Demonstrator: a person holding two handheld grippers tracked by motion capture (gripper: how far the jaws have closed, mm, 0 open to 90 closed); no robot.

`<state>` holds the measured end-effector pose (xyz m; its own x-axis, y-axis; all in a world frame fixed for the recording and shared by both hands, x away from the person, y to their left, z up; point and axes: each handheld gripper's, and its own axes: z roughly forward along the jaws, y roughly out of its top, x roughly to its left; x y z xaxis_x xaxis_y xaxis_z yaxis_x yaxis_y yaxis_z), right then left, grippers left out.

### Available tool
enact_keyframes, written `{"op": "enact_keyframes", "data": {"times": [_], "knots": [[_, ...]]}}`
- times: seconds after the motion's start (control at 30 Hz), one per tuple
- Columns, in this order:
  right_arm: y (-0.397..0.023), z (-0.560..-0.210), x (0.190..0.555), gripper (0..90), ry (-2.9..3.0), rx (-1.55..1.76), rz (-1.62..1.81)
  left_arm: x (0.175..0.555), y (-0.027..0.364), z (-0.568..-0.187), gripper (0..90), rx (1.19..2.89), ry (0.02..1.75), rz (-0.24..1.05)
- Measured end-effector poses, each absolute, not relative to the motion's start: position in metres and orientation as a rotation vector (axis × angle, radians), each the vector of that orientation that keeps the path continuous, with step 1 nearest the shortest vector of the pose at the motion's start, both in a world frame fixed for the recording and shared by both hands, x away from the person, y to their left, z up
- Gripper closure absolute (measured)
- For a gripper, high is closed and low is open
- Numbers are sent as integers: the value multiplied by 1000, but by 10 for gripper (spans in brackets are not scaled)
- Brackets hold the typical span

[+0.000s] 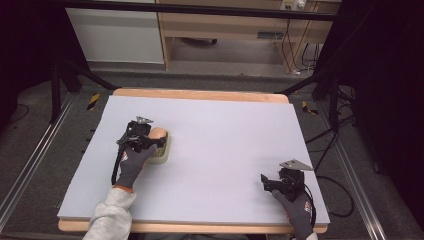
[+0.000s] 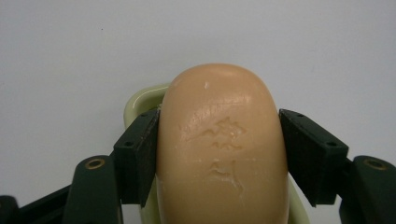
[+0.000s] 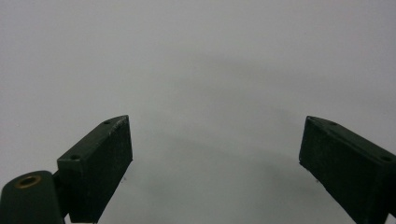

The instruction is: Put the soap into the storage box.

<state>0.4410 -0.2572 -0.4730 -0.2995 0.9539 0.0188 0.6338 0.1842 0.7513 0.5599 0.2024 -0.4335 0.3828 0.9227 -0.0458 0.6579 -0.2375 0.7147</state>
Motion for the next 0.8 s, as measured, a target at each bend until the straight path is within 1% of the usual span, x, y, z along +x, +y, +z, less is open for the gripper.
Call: {"op": "enact_keyframes", "data": {"times": [0.8], "knots": [[-256,-474,441,99,2011,1483,922,564,200,-447,320,2027,1383,495]]}}
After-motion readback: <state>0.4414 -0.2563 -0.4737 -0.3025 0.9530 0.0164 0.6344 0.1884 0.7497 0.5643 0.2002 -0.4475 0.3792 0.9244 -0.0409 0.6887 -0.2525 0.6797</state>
